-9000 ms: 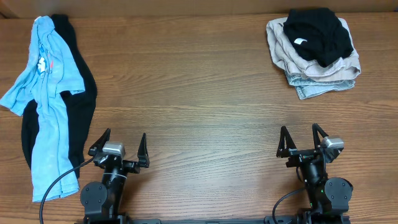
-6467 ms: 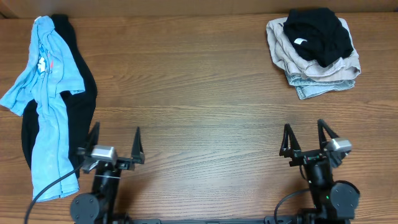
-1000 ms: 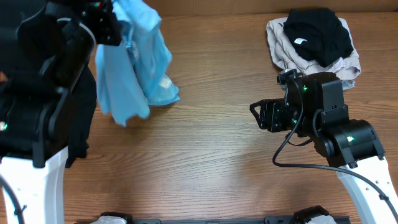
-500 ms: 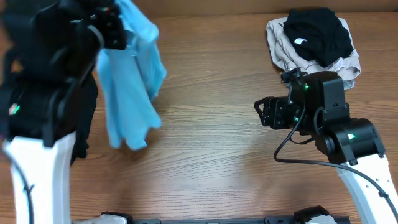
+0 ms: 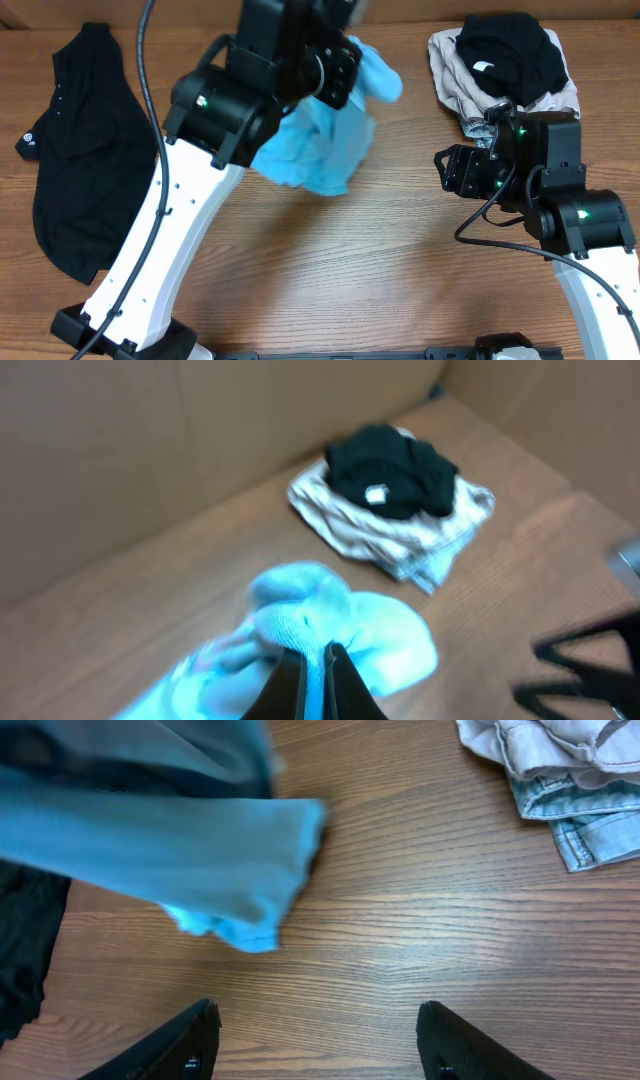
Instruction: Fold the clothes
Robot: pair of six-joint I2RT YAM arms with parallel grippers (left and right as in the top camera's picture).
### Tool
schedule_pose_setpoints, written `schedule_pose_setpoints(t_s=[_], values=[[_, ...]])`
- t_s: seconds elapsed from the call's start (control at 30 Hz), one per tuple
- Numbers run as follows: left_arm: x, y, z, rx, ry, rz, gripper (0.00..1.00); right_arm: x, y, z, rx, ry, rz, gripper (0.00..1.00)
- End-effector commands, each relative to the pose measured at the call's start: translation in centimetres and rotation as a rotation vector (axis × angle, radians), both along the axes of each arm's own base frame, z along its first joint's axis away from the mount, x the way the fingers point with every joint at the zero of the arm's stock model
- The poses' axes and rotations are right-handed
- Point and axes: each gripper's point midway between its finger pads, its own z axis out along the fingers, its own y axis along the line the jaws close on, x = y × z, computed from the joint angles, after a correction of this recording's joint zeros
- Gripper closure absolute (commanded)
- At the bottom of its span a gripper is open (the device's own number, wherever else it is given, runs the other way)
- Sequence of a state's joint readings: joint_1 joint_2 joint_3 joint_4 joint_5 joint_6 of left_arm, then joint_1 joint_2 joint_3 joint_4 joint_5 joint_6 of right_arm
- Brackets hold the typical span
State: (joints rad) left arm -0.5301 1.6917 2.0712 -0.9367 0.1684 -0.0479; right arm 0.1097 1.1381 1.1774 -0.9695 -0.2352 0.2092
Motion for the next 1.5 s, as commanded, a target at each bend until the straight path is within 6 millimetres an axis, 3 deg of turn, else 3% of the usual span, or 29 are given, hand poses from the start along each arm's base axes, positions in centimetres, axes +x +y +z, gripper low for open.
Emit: schedule_pose_setpoints(t_s=[0.0,0.27,0.43,0.53,0.67,0.87,0.93,1.0,1.13,1.33,1.47], values=[[-2.1,1.5,1.7,0.01,-0.014,-0.011,0.96,0.5,-0.3,1.0,0.0,-0.026,-0.017,0.33],[-2.0,7.4,-7.3,0.308,0.269,0.169,0.95,1.4,0.0,-1.0,-0.003,0.036,-0.004,0.33],[-1.8,8.0,-12.8,0.433,0.434,0.175,0.87,2.3,2.1,-3.7,0.036,0.125,0.06,0.33],[-1.2,8.0,-15.7,0.487,0.507,0.177,0.96,2.5,3.9,-5.5,0.057,0.182,0.114,0.34],[-0.4,8.8,-18.6,0.521,0.59,0.2,0.96,2.4,6.9,-7.8,0.053,0.243,0.195,0.36],[1.2,12.6,-19.3,0.487,0.639,0.313,0.96,1.6,11.5,-10.8,0.04,0.319,0.268,0.37],[1.7,14.2,-19.2,0.469,0.652,0.353,0.96,1.4,12.8,-11.4,0.053,0.342,0.261,0.41],[2.1,15.8,-19.3,0.449,0.67,0.387,0.96,1.3,13.3,-12.4,0.059,0.39,0.177,0.46],[2.4,19.0,-19.4,0.425,0.702,0.457,0.96,0.7,14.0,-14.9,0.049,0.494,0.011,0.46],[2.7,21.0,-19.4,0.382,0.725,0.496,0.96,-0.3,17.7,-18.7,0.062,0.576,-0.031,0.43],[2.8,21.0,-19.3,0.381,0.719,0.497,0.96,-0.4,18.6,-20.2,0.057,0.592,-0.035,0.42]])
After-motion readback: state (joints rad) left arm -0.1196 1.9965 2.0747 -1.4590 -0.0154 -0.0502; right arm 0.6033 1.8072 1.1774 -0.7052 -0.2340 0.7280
